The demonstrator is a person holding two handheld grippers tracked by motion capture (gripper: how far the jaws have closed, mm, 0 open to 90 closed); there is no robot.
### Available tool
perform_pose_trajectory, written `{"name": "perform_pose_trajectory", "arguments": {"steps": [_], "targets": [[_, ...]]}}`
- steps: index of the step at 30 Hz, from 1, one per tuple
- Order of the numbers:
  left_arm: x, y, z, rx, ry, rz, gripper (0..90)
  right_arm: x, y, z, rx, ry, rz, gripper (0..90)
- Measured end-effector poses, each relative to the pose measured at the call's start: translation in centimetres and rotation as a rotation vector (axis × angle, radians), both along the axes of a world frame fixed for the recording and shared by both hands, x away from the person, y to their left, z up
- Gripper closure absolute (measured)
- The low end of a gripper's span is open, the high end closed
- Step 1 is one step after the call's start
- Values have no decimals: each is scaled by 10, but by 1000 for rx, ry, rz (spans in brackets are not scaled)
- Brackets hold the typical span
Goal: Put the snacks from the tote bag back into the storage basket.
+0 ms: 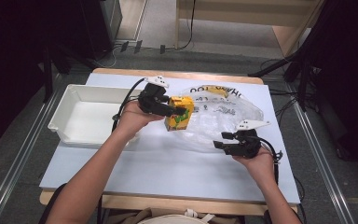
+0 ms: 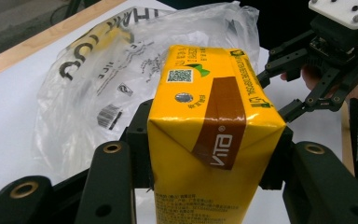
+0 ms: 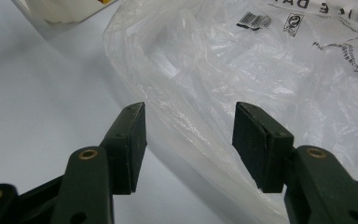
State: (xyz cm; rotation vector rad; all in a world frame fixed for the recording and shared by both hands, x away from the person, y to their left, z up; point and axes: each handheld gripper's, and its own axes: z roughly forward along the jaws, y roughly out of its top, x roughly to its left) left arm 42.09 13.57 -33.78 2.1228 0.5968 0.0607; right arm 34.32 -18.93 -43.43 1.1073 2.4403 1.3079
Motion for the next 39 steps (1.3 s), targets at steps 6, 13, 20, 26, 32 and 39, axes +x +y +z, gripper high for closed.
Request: {"name": "perform_pose_trajectory", "arguments": {"steps": [6, 13, 20, 26, 32, 39], "targets": [[3, 14, 4, -22, -8, 28, 529, 0, 1, 0, 1, -1, 1, 455], [7, 28, 8, -26, -22, 56, 529, 1, 0, -1, -4, 1, 4, 455], [10, 39, 11, -18, -22, 77, 529, 0, 0, 0, 0, 2, 1, 455], [11, 48, 15, -15, -26, 92, 529, 0, 0, 0, 1, 2, 5, 455], [12, 59, 21, -38, -39, 114, 529, 0, 1, 0, 0, 1, 6, 455], [15, 73, 24, -43, -46, 143, 529, 0, 1, 0, 0, 0, 8, 455]]}}
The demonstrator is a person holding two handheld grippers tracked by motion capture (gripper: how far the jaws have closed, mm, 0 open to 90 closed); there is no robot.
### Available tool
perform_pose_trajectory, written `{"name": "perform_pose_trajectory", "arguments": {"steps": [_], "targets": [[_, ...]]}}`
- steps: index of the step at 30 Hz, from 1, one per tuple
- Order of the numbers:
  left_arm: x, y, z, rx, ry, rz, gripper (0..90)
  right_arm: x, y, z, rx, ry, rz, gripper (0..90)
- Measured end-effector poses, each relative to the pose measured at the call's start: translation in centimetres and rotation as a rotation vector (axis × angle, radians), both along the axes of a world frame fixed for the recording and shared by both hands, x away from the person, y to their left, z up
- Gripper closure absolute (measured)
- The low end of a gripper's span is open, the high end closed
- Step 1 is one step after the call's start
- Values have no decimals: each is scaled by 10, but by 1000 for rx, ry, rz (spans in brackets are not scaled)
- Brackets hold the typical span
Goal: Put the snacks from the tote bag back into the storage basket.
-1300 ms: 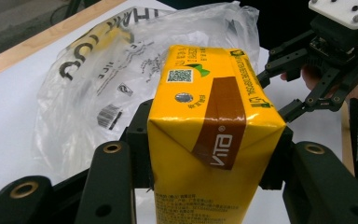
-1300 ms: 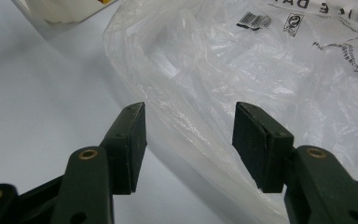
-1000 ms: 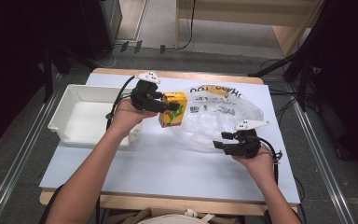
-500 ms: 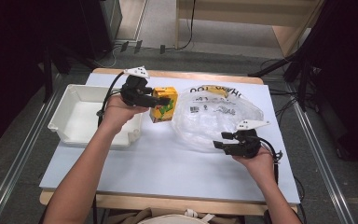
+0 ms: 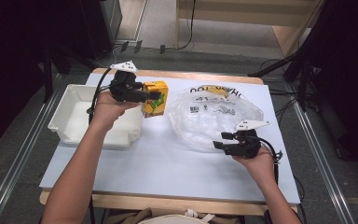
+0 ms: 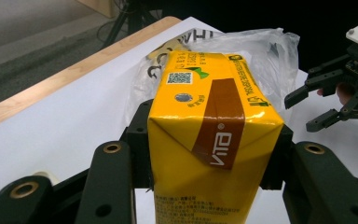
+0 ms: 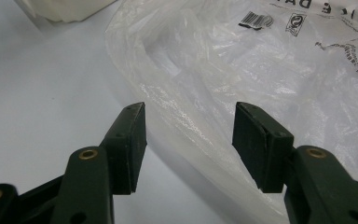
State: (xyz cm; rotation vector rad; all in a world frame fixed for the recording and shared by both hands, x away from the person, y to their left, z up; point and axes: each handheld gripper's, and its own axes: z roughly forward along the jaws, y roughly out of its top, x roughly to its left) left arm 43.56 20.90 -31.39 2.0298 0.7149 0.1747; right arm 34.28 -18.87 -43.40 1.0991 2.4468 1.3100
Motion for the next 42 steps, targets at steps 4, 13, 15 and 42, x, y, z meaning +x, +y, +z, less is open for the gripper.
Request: {"name": "perform_pose_trajectory", "arguments": {"steps": [4, 13, 15, 42], "targets": [[2, 8, 2, -1, -6, 15, 529, 0, 0, 0, -1, 2, -1, 455], [4, 26, 4, -14, -7, 55, 529, 0, 1, 0, -2, 3, 2, 455], [5, 29, 4, -13, -8, 61, 529, 0, 1, 0, -4, 4, 3, 455], [15, 69, -10, 8, 4, 182, 530, 0, 1, 0, -5, 1, -2, 456]]}}
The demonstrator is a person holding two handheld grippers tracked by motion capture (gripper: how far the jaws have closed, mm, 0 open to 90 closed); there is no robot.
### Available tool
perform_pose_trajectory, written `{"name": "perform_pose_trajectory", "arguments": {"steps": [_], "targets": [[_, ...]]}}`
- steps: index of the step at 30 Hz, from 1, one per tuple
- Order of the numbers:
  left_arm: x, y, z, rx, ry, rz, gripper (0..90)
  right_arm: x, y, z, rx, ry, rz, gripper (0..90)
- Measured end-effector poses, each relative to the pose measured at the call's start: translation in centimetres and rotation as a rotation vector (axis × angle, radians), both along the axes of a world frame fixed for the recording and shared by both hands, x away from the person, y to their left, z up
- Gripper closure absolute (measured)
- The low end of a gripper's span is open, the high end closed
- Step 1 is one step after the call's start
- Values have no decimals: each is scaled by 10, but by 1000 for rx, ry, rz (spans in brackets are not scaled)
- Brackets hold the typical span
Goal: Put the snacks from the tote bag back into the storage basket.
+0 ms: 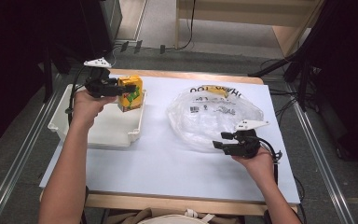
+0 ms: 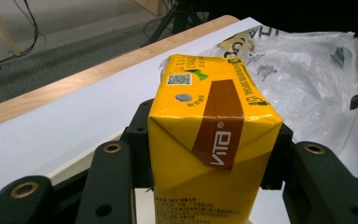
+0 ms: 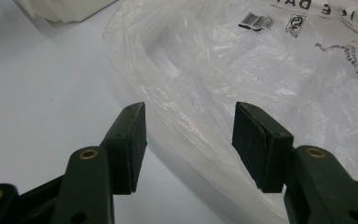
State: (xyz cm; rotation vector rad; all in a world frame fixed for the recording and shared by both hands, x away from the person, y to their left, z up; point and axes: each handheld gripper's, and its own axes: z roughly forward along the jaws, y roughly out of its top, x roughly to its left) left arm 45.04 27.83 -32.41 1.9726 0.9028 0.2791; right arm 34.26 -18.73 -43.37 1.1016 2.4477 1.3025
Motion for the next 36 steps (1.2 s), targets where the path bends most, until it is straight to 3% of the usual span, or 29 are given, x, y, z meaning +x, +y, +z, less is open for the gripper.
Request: {"name": "perform_pose_trajectory", "arguments": {"steps": [15, 30, 36], "targets": [[9, 12, -22, 5, 20, 50, 530, 1, 0, -1, -3, 1, 3, 456], [24, 5, -55, 63, 51, 84, 529, 1, 0, -2, -5, 3, 1, 457], [28, 4, -65, 55, 43, 106, 529, 1, 0, -2, -6, 4, 3, 457]]}}
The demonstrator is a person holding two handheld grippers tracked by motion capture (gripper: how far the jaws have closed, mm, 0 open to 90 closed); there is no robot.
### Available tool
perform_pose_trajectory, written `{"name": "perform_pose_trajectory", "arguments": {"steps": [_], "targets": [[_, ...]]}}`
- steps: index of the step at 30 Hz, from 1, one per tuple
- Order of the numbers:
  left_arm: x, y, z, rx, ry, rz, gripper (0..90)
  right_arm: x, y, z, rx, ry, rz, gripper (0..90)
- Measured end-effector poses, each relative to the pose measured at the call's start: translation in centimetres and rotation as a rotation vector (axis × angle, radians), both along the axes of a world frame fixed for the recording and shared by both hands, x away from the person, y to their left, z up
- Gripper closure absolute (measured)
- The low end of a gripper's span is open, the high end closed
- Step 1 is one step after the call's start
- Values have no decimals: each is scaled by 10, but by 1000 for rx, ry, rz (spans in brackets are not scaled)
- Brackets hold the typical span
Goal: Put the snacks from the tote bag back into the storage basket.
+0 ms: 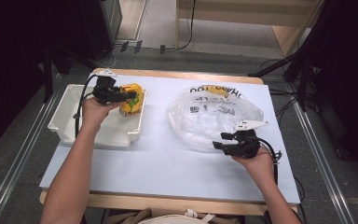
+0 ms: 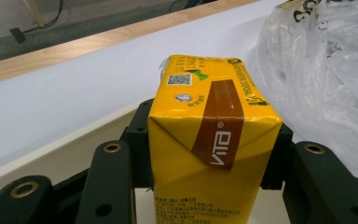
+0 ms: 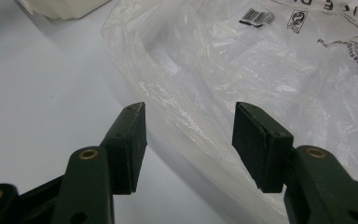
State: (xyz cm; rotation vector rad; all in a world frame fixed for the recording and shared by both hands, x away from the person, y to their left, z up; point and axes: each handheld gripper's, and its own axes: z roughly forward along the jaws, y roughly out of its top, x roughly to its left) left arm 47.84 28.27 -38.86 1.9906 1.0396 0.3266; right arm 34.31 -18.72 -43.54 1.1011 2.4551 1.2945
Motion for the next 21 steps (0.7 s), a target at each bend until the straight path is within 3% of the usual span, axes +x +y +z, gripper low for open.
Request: {"name": "perform_pose_trajectory", "arguments": {"steps": [5, 9, 13, 21], "targets": [[3, -3, -8, 31, 2, -1, 529, 0, -1, 0, 1, -2, -4, 456], [2, -4, -13, 24, -23, -20, 528, 0, -1, 0, 1, 0, -5, 457], [1, -3, -13, 23, -24, -30, 527, -1, -1, 0, 0, 0, -7, 457], [-1, -1, -13, 38, -5, -36, 520, -1, -1, 0, 0, 0, -5, 457]]}}
